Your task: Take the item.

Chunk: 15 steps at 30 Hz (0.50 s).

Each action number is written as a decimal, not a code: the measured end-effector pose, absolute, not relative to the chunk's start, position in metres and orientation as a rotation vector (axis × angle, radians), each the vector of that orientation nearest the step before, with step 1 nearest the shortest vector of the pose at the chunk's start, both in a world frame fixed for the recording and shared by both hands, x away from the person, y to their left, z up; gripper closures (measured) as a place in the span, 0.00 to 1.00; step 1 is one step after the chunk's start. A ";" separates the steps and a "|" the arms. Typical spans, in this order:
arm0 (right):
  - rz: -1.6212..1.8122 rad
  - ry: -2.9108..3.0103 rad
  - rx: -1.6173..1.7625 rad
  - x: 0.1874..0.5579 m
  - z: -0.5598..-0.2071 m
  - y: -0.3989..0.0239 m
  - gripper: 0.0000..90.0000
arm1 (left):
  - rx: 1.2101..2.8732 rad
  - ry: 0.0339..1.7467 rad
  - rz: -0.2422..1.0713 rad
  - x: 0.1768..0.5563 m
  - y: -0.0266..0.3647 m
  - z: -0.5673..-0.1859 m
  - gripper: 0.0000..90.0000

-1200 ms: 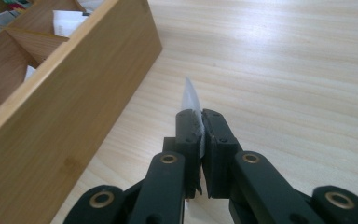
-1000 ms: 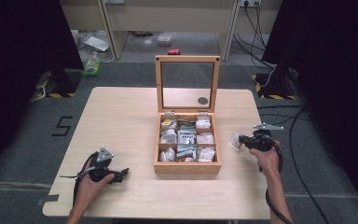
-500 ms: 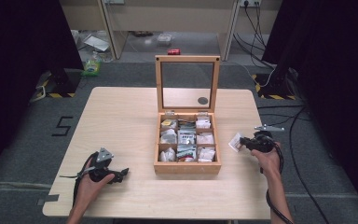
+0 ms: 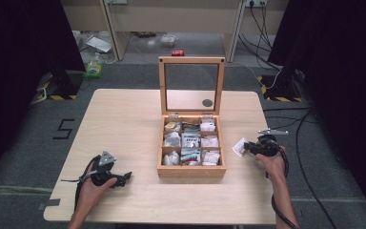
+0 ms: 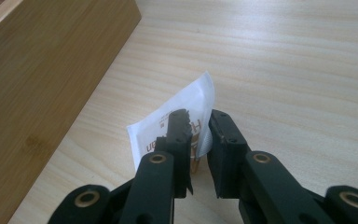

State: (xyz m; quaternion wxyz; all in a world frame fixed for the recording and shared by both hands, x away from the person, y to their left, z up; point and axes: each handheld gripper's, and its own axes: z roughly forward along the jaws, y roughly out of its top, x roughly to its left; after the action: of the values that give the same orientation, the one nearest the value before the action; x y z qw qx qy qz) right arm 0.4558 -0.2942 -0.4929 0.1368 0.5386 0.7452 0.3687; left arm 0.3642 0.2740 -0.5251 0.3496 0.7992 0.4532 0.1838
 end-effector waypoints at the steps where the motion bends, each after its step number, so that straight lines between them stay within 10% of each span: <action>1: 1.066 2.163 1.555 0.456 -0.493 -0.294 0.88 | 2.070 1.174 0.476 0.364 0.274 -0.525 0.00; 15: 1.060 2.171 1.582 0.456 -0.496 -0.291 0.81 | 2.070 1.174 0.476 0.364 0.274 -0.525 0.00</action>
State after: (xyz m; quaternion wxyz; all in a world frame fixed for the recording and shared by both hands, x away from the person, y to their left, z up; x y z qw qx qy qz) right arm 0.4563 -0.2914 -0.4965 0.1267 0.5434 0.7457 0.3640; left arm 0.3642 0.2740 -0.5251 0.3498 0.7990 0.4533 0.1838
